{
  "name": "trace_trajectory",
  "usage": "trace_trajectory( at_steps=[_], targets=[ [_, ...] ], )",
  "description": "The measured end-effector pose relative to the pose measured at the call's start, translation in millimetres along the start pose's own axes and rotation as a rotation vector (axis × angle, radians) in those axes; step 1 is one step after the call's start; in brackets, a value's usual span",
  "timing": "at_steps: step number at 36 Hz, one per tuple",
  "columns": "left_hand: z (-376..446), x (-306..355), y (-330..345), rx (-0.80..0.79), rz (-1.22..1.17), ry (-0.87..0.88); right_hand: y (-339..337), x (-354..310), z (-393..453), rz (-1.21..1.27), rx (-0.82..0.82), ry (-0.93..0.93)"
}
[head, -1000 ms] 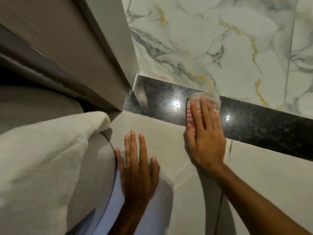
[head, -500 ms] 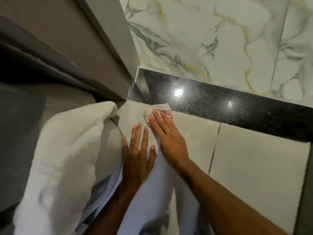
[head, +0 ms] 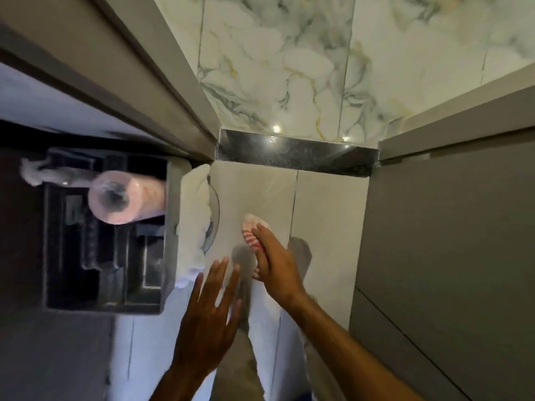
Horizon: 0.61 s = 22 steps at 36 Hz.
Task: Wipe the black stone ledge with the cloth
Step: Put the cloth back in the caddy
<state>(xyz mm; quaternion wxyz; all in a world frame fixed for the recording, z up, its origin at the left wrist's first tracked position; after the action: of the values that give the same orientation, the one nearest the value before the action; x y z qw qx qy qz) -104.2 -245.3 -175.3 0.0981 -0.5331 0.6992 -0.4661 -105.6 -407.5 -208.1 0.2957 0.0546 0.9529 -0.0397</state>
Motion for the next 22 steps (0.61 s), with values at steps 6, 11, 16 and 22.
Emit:
trace_trajectory(
  at_steps=[6,11,16,22],
  targets=[
    [-95.4,-57.6,-119.1,0.184,0.040,-0.144,42.2,-81.1,-115.6,-0.107,0.026,-0.193],
    [-118.1,-153.7,-174.2,0.239,0.059,-0.314,142.6,-121.1,-129.5,-0.122,-0.026,-0.334],
    [-82.0,-203.3,-178.4,0.311,0.124,-0.282,231.6,-122.1,-99.0,-0.285,0.048,-0.305],
    [-9.7,-215.3,-147.8,0.405,0.226,-0.304,276.4,-67.7,-3.1,-0.733,0.208,-0.246]
  ],
)
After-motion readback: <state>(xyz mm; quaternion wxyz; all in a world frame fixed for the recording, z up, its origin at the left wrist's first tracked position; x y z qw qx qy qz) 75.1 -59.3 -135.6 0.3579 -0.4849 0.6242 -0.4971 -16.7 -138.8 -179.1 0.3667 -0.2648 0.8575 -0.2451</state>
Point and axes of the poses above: each hand's wrist, its own z-axis towards the middle knuckle, its own y-axis out of the palm, x = y × z, the point moved 6 cm from there along z, towards the middle knuckle, and after that the axes turned 1 degree about -z, right-handed, at the moved point
